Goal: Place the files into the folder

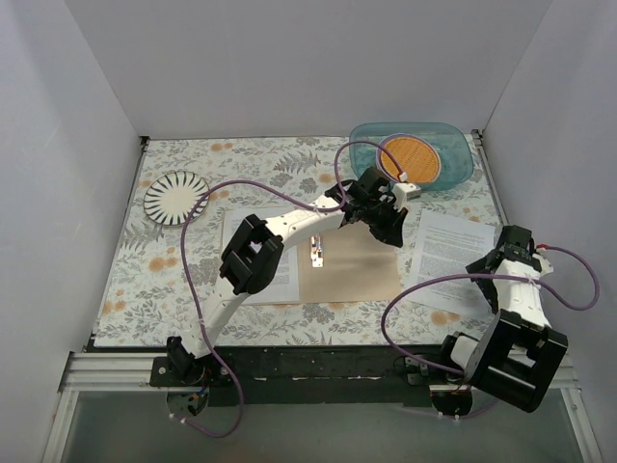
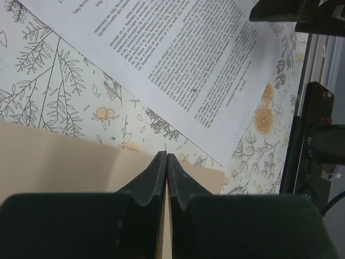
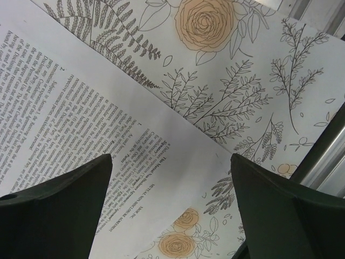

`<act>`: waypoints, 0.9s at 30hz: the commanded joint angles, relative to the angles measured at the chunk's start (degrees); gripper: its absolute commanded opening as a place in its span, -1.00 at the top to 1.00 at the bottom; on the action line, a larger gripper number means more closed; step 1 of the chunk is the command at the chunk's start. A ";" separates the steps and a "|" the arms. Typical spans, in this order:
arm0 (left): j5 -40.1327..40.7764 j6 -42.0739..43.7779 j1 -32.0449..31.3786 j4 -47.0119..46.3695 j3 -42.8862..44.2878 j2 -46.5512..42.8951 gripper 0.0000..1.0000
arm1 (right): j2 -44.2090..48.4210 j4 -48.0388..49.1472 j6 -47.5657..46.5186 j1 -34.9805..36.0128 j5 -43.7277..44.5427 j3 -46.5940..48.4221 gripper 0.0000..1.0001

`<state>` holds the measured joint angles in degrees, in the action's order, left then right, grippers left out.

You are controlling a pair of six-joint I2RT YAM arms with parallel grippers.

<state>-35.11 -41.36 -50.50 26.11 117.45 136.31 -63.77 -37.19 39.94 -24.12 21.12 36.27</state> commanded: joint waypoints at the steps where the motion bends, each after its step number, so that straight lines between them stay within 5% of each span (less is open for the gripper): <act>1: -0.05 -4.07 -0.91 -3.08 -0.47 0.62 0.90 | -1.88 4.05 -0.92 -0.67 -1.61 -0.94 -0.97; 15: 3.65 -6.19 -1.80 -7.12 -1.43 3.44 0.80 | -10.68 10.56 0.57 -1.02 -8.90 -4.36 -0.79; 27: 2.51 -7.50 -1.79 -8.79 -1.96 5.37 0.74 | -9.01 15.83 0.84 -0.49 -15.67 -7.27 -0.33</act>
<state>-32.21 -48.12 -52.23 17.96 114.06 142.21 -70.54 -27.57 38.50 -25.12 16.73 33.04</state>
